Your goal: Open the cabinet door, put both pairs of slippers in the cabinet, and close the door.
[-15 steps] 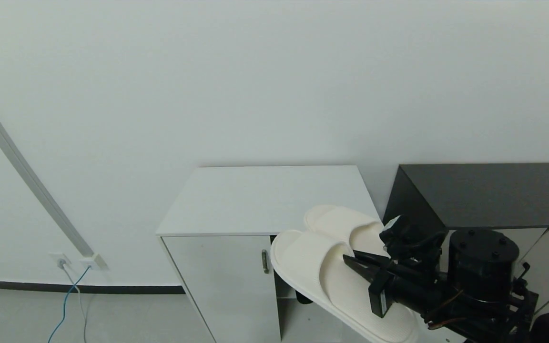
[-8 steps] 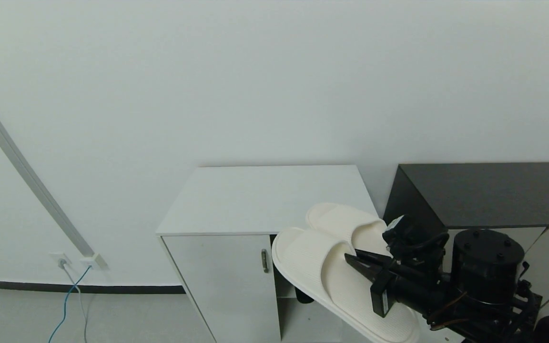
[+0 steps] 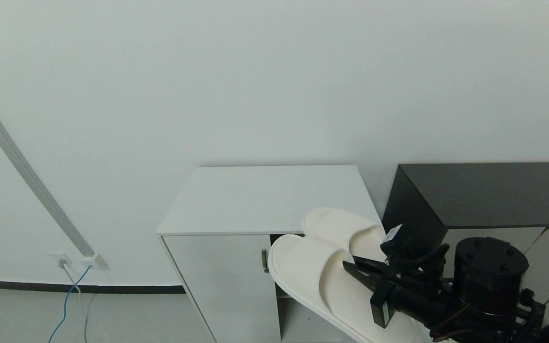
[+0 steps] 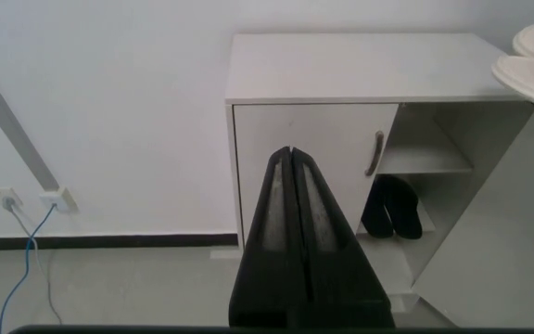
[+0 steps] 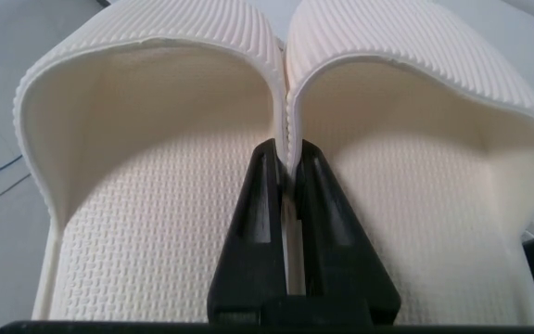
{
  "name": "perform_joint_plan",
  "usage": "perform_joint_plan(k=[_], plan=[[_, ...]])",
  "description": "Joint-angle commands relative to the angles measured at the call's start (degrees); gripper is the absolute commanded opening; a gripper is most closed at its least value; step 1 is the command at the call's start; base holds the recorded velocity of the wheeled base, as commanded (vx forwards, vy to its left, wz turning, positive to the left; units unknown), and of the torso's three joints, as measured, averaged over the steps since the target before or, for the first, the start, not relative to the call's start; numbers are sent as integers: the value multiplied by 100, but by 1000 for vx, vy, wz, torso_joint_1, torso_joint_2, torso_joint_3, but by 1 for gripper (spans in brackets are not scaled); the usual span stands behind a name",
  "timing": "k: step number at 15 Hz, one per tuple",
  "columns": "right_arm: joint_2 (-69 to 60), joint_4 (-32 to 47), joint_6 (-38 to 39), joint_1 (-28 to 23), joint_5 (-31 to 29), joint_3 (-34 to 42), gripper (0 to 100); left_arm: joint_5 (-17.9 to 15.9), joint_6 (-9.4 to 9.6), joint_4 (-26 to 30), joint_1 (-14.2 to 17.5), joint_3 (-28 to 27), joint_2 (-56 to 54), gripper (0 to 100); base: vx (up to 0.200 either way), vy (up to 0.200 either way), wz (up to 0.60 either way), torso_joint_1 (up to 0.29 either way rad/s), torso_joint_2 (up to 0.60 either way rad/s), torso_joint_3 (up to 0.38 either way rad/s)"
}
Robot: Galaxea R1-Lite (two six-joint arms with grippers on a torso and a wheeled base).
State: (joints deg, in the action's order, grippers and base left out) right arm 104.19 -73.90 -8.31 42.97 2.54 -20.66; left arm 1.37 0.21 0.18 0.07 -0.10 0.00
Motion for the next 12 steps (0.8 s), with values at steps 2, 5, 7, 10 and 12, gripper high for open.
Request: perform_joint_plan(k=[2,5,7,10,12], plan=[[-4,-10,-4,71,1,18,0,4,6,-1,1,1,0,0,0,0,0,-47,111,65],[5,-10,-4,71,-7,27,0,4,-3,-1,1,1,0,0,0,0,0,-145,321,168],[13,-10,-4,80,-7,45,0,13,-3,-1,1,1,0,0,0,0,0,-151,334,186],[13,-28,-4,115,-16,45,0,4,-3,-1,1,1,0,0,0,0,0,-155,341,185],[22,-63,-4,124,-16,62,0,13,-3,-1,1,1,0,0,0,0,0,-146,342,193]])
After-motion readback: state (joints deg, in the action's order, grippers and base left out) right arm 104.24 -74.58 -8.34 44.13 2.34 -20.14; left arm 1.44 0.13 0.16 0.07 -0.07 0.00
